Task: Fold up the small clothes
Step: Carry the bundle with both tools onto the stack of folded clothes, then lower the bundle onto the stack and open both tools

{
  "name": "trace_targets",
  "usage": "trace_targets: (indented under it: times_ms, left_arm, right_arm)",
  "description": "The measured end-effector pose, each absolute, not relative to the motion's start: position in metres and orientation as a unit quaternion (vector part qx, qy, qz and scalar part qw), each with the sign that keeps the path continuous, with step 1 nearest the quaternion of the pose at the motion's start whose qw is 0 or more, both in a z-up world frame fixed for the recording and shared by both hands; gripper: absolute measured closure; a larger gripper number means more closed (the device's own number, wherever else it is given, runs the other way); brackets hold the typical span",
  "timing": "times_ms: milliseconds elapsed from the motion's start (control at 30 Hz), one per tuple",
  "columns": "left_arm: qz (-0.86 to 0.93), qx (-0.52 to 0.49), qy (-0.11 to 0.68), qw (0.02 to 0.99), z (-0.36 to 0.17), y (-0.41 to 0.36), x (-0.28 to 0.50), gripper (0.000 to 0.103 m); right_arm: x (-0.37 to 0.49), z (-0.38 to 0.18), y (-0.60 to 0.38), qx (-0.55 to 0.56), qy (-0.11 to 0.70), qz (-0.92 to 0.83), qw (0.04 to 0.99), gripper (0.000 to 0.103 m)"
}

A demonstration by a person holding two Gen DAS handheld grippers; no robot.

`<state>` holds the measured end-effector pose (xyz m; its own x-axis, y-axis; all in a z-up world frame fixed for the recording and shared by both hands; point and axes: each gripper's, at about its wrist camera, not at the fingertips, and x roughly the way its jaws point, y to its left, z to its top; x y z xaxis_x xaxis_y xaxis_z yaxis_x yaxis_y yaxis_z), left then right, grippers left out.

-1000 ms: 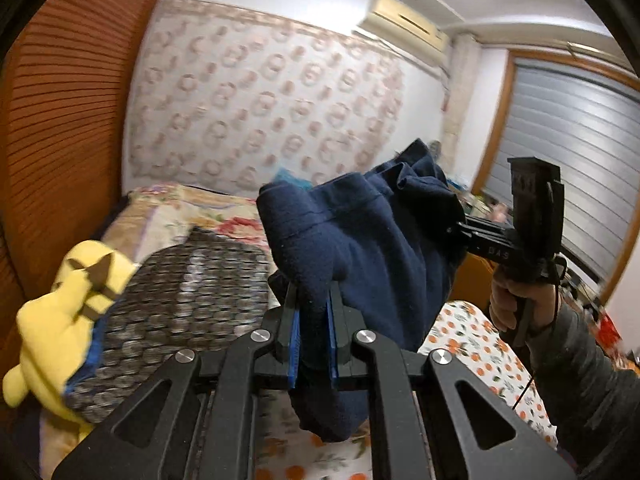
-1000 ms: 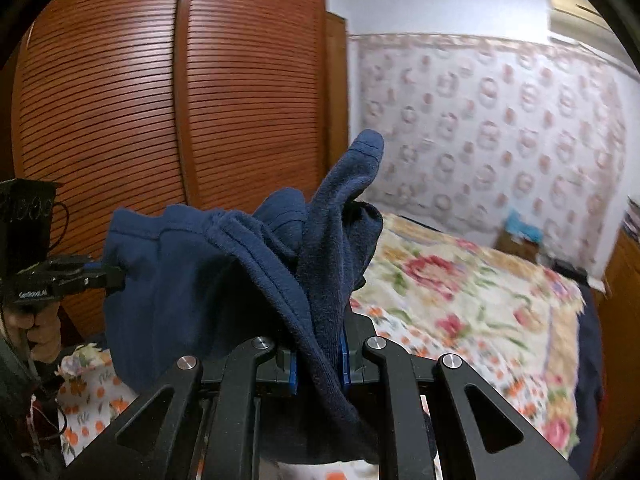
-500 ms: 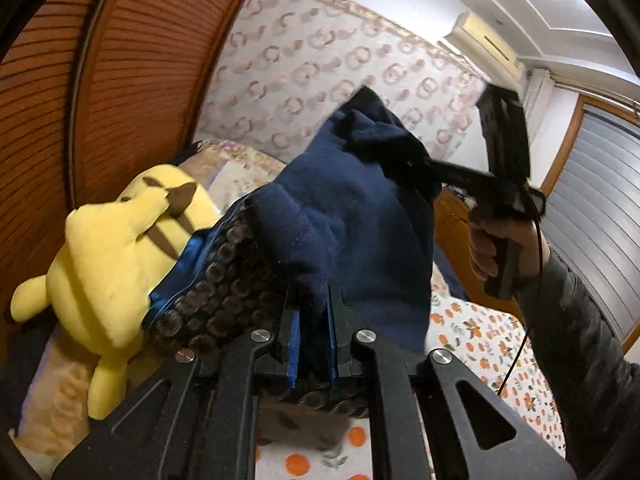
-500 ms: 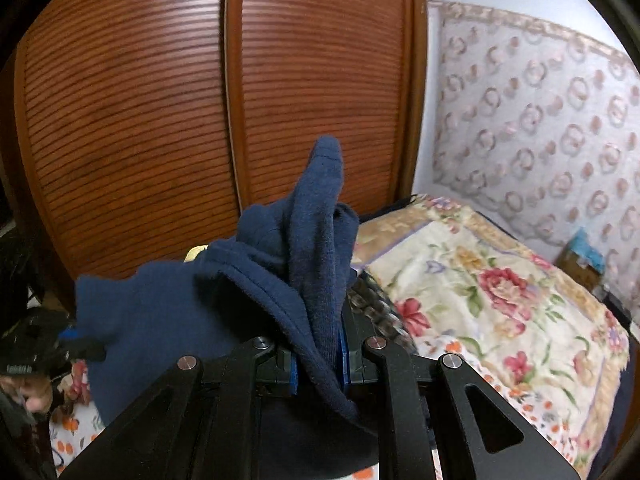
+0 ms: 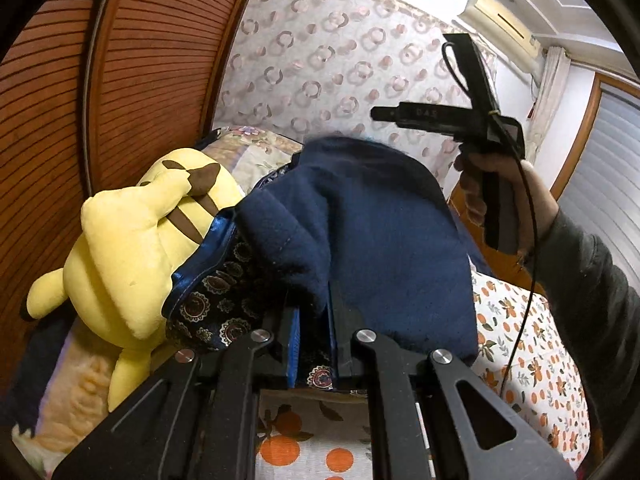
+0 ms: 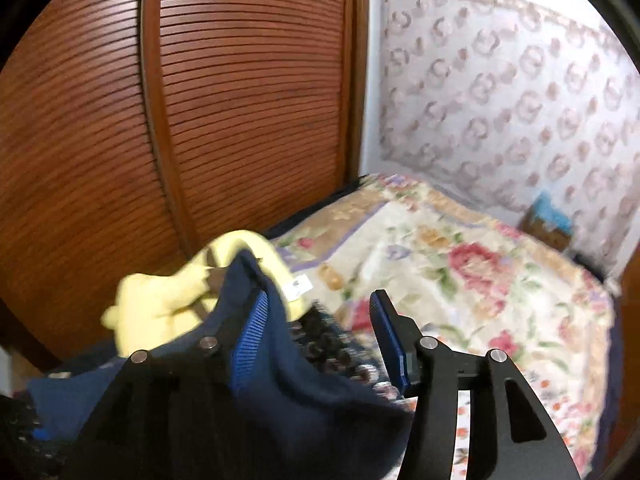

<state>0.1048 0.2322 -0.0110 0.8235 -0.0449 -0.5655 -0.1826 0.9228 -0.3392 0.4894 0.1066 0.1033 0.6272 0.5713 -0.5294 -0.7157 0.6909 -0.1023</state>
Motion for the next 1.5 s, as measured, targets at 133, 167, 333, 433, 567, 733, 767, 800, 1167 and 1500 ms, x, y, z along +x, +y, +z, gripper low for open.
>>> trace_targets:
  times_ms: [133, 167, 333, 433, 567, 733, 767, 800, 1167, 1500]
  left_arm:
    - [0.041, -0.192, 0.297, 0.934, -0.011, 0.233, 0.105, 0.091]
    - [0.043, -0.189, 0.298, 0.935, -0.009, 0.232, 0.105, 0.091]
    - [0.061, -0.169, 0.302, 0.936, -0.004, 0.229, 0.106, 0.075]
    - [0.066, -0.158, 0.299, 0.939, 0.0, 0.228, 0.103, 0.063]
    - [0.071, -0.141, 0.296, 0.942, 0.006, 0.225, 0.099, 0.049]
    - [0.077, -0.114, 0.286, 0.948, 0.014, 0.218, 0.092, 0.02]
    - [0.08, -0.108, 0.287, 0.949, 0.016, 0.216, 0.09, 0.019]
    - [0.086, -0.103, 0.284, 0.95, 0.018, 0.215, 0.088, 0.013]
    - [0.112, -0.08, 0.251, 0.958, 0.037, 0.202, 0.061, 0.012]
    - [0.074, -0.063, 0.251, 0.963, 0.041, 0.165, 0.047, 0.012]
  right_arm:
    - [0.495, 0.105, 0.104, -0.134, 0.233, 0.351, 0.897, 0.047]
    - [0.489, 0.103, 0.102, -0.136, 0.234, 0.363, 0.892, 0.047]
    - [0.447, 0.085, 0.081, -0.153, 0.235, 0.397, 0.874, 0.047]
    - [0.438, 0.08, 0.064, -0.155, 0.237, 0.408, 0.868, 0.047]
    - [0.427, 0.082, 0.048, -0.152, 0.24, 0.412, 0.865, 0.047]
    - [0.406, 0.093, 0.032, -0.151, 0.24, 0.41, 0.867, 0.047]
    - [0.402, 0.093, 0.031, -0.15, 0.24, 0.411, 0.867, 0.047]
    - [0.399, 0.094, 0.029, -0.148, 0.239, 0.411, 0.867, 0.047]
    - [0.348, 0.092, 0.001, -0.141, 0.219, 0.408, 0.875, 0.047]
    - [0.274, 0.091, -0.052, -0.119, 0.208, 0.372, 0.897, 0.044]
